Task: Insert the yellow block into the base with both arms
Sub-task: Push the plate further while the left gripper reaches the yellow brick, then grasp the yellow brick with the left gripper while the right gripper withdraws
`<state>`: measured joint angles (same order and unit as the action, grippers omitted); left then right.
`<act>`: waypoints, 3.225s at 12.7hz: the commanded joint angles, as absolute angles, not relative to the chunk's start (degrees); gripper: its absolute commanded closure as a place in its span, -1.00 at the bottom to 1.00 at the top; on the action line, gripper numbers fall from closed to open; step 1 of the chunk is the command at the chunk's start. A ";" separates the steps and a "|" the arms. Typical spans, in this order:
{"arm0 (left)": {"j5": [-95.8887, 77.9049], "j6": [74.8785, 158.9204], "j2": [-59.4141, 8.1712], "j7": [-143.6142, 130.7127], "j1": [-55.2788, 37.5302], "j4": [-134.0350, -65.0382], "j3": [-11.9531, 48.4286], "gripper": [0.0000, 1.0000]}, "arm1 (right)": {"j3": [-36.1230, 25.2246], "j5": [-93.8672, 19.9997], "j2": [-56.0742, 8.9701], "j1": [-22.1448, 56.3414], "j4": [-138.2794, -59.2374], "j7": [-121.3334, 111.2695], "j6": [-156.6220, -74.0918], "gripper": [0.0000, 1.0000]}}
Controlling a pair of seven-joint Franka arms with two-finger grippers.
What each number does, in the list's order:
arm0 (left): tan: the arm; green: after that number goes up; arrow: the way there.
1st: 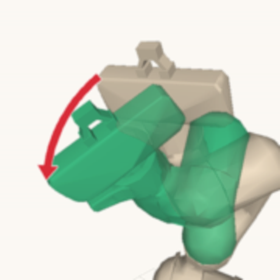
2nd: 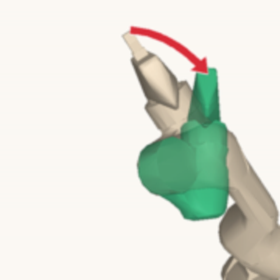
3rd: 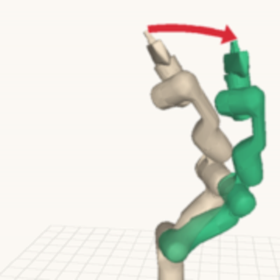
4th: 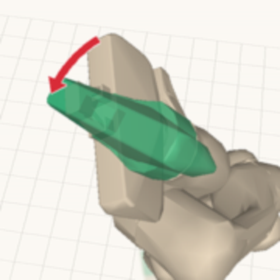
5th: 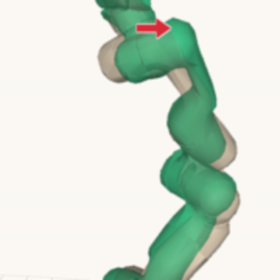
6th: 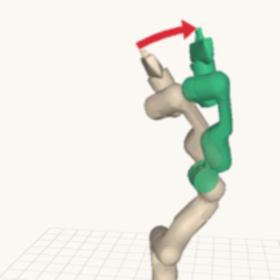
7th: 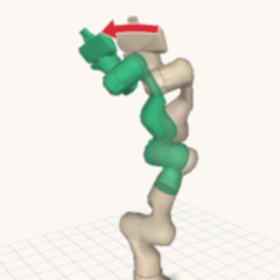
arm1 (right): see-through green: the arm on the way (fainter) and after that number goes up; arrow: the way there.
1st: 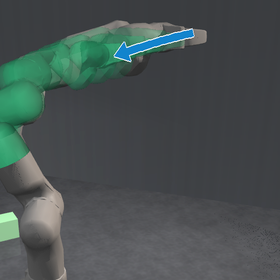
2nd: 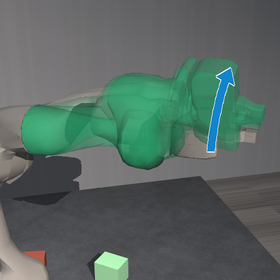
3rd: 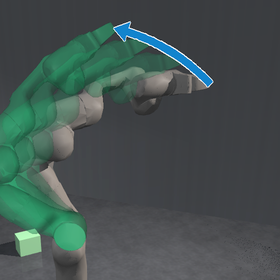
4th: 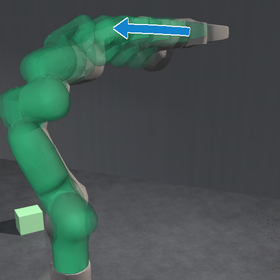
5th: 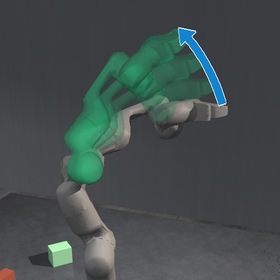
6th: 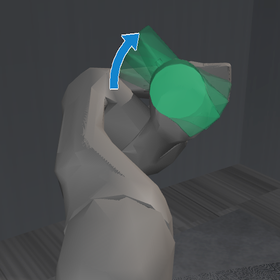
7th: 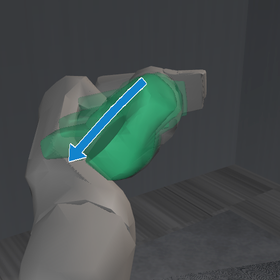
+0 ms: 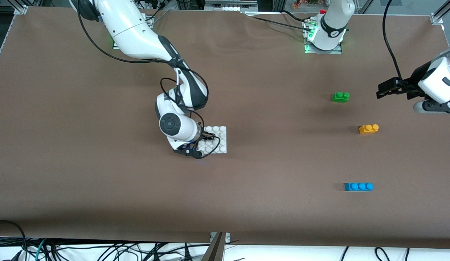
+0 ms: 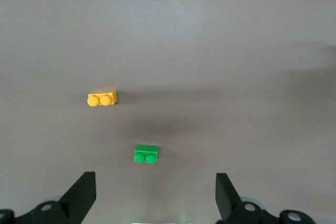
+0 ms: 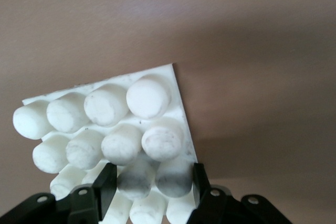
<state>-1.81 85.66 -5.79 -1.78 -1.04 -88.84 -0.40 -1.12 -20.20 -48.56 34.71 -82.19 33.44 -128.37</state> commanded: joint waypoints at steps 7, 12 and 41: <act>2.19 86.47 -8.35 -1.85 -3.25 -88.15 -0.44 -1.00 | 0.53 -21.01 -53.43 38.40 -76.74 39.37 -133.86 -0.27; 3.25 93.58 -8.44 -1.41 -2.46 -93.58 -0.96 -1.00 | 0.61 -21.01 -53.96 40.25 -76.29 39.90 -135.26 -0.27; 4.66 131.57 -26.28 16.52 9.40 -116.45 -4.75 -1.00 | -32.76 -18.46 -38.33 36.21 -76.20 1.41 -96.86 -1.00</act>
<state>3.90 130.11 -26.76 15.32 9.06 -115.07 -4.80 -30.33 -19.33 -40.51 36.18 -74.22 5.43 -98.08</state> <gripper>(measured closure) 0.000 0.000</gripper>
